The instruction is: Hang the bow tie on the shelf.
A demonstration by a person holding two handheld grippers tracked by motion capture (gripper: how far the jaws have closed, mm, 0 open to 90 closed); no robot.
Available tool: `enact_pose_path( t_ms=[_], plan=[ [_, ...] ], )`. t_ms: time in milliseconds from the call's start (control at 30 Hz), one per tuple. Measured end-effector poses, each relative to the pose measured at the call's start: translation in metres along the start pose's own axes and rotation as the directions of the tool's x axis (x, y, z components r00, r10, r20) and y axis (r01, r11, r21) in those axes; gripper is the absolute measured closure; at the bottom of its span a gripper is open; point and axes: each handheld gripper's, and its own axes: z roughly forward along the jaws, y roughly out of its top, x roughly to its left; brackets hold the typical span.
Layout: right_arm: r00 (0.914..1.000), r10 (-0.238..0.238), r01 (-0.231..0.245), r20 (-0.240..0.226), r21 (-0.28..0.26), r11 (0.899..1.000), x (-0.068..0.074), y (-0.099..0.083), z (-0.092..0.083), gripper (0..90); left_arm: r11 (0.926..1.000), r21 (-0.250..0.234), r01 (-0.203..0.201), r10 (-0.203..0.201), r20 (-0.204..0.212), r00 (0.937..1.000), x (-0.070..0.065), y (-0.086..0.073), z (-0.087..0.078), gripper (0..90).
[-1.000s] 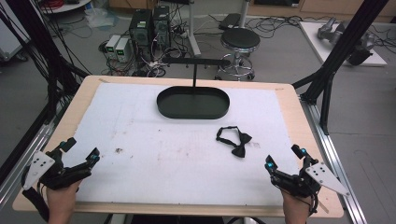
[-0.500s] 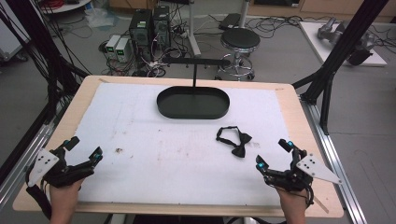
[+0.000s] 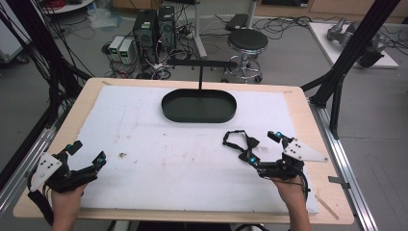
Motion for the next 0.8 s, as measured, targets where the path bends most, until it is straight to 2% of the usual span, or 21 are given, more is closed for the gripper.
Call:
enact_pose_path(
  t_ms=[33, 67, 100, 133, 167, 200, 233, 300, 367, 500, 533, 600, 700, 733, 800],
  plan=[
    [1.0, -0.002, 0.002, -0.008, 0.011, 1.0, -0.002, -0.001, 0.004, 2.9, 1.0, -0.001, 0.0, 0.0, 0.0, 1.0, 0.0, 0.0, 0.0, 9.3],
    [0.9997, 0.011, -0.01, -0.022, 0.046, 0.999, -0.003, -0.003, 0.013, 2.9, 1.0, -0.001, 0.001, -0.001, 0.0, 1.0, 0.0, 0.0, 0.0, 9.3],
    [0.9997, 0.011, -0.01, -0.022, 0.046, 0.999, -0.003, -0.003, 0.013, 2.9, 1.0, 0.001, 0.001, -0.001, -0.002, 1.0, 0.0, 0.0, 0.0, 9.3],
    [0.9997, 0.005, -0.003, -0.022, 0.086, 0.996, -0.005, -0.007, 0.023, 2.9, 1.0, -0.001, 0.004, -0.004, -0.001, 1.0, 0.001, 0.0, 0.0, 9.3],
    [0.9997, 0.005, -0.003, -0.022, 0.086, 0.996, -0.005, -0.007, 0.023, 2.9, 1.0, -0.001, 0.004, -0.004, -0.001, 1.0, 0.001, 0.0, 0.0, 9.3],
    [0.9994, 0.001, 0.003, -0.033, 0.13, 0.992, -0.007, -0.012, 0.033, 2.9, 1.0, 0.001, 0.004, -0.004, -0.003, 1.0, 0.001, 0.0, 0.0, 9.3],
    [0.9995, -0.005, 0.01, -0.03, 0.149, 0.989, -0.009, -0.014, 0.037, 2.9, 1.0, 0.002, 0.004, -0.004, -0.003, 1.0, 0.001, 0.0, 0.0, 9.3],
    [0.9995, -0.012, 0.017, -0.029, 0.163, 0.987, -0.01, -0.016, 0.041, 2.9, 1.0, 0.002, 0.005, -0.005, -0.002, 1.0, 0.002, -0.001, 0.0, 9.3],
    [0.9995, 0.003, 0.004, -0.033, 0.195, 0.981, -0.013, -0.02, 0.048, 3.3, 1.0, 0.003, 0.007, -0.007, -0.002, 1.0, 0.002, -0.001, 0.001, 9.3],
    [0.9984, 0.01, 0.005, -0.056, 0.269, 0.963, -0.015, -0.029, 0.061, 7.6, 1.0, 0.006, 0.008, -0.008, 0.001, 1.0, 0.002, -0.002, 0.001, 9.3],
    [0.9984, 0.01, 0.005, -0.056, 0.269, 0.963, -0.015, -0.029, 0.061, 7.6, 0.9999, 0.006, 0.008, -0.008, 0.002, 1.0, 0.002, -0.002, 0.002, 9.3],
    [0.9979, 0.002, 0.017, -0.064, 0.3, 0.954, -0.016, -0.032, 0.065, 18.2, 0.9999, 0.01, 0.008, -0.008, 0.002, 1.0, 0.002, -0.002, 0.002, 9.3],
    [0.9977, -0.005, 0.026, -0.067, 0.329, 0.944, -0.017, -0.036, 0.069, 19.2, 0.9999, 0.012, 0.007, -0.007, 0.002, 1.0, 0.002, -0.002, 0.002, 9.3],
    [0.9982, 0.006, 0.016, -0.06, 0.352, 0.936, -0.018, -0.038, 0.072, 22.4, 0.9999, 0.011, 0.008, -0.008, 0.001, 1.0, 0.002, -0.002, 0.002, 9.3],
    [0.9984, 0.009, 0.012, -0.056, 0.373, 0.928, -0.019, -0.04, 0.074, 26.2, 0.9999, 0.012, 0.009, -0.009, 0.001, 1.0, 0.001, -0.002, 0.002, 9.3]
  ],
)
